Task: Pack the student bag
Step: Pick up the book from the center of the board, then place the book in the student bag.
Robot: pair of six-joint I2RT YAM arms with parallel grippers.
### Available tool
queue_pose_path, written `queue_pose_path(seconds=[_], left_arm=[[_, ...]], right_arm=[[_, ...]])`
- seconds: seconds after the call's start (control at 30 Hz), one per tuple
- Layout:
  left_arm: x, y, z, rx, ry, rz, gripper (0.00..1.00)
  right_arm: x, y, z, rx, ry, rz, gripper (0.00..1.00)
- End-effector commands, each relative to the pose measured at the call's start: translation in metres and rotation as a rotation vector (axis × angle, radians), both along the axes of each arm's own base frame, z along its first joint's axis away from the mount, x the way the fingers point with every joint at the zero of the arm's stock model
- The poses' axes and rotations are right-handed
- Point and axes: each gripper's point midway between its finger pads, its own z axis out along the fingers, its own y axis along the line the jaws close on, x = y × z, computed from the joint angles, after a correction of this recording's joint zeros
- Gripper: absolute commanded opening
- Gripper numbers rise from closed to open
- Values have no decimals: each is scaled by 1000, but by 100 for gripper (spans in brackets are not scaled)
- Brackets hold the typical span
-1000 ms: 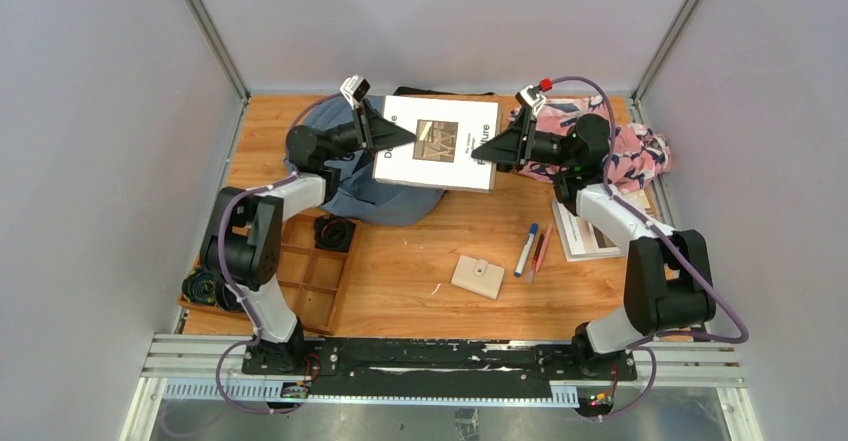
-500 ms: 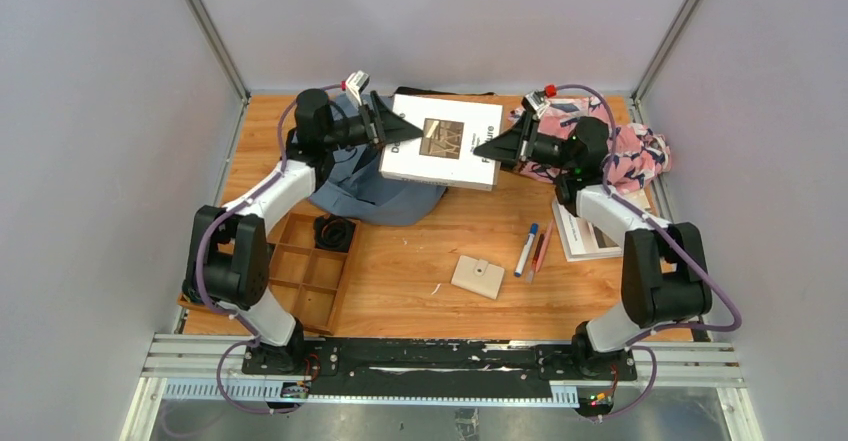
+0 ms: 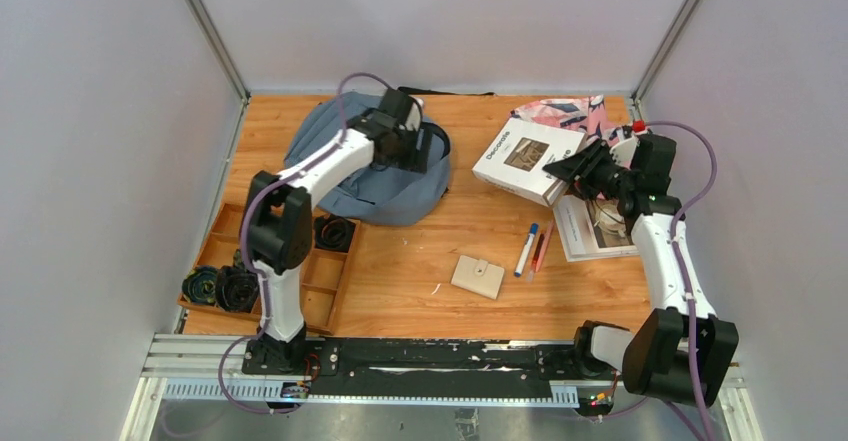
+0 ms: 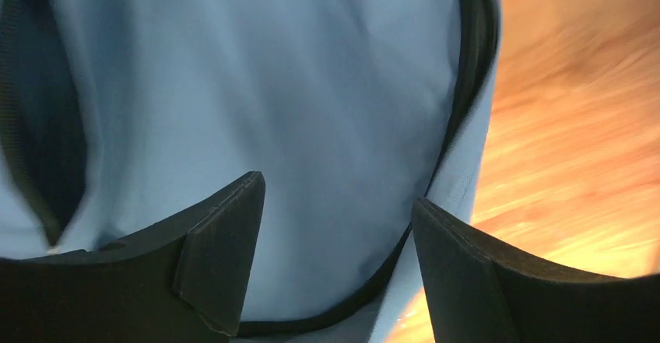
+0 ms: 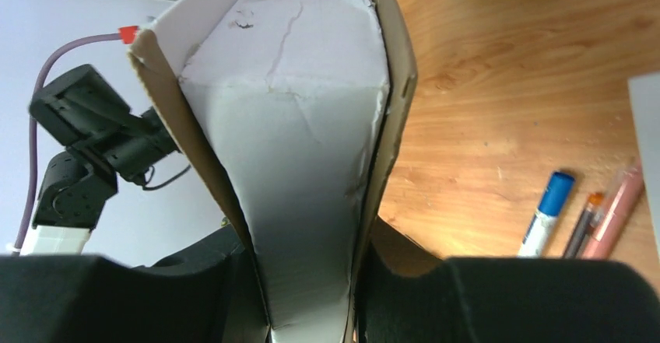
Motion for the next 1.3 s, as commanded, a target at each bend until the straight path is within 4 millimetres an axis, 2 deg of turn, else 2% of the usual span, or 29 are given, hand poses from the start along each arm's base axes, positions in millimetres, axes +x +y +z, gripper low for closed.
queue_pose_path(seconds=[0.0,0.23,0.37,0.57,0.73,0.9,1.17,1.27], left_arm=[[-16,-2,-29,283,-5,-109,77],[-27,-9,-57,300,58,-120,78],[-34,-9,-55,297,35,-110,88],[-32,-25,-40,192,-12,-116,88],[-20,-41,-21,100,-59,-82,84],[-5,-37,-31,151,-41,-19,82],[19,-66,-14,19,-77,30,82],[27,-71,-20,33,-48,45,84]], right_arm=[[-9,-12,-11,-80,42,-31,6],[-7,-11,-18,-63,74,-18,7],[-7,-10,-20,-50,83,-12,7],[-7,-9,-19,-44,78,-12,8],[-9,-8,-20,-37,81,-10,8],[-11,-6,-22,-29,86,-2,8],[-14,-5,-22,-23,82,1,8],[-14,-5,-23,-23,83,3,8]])
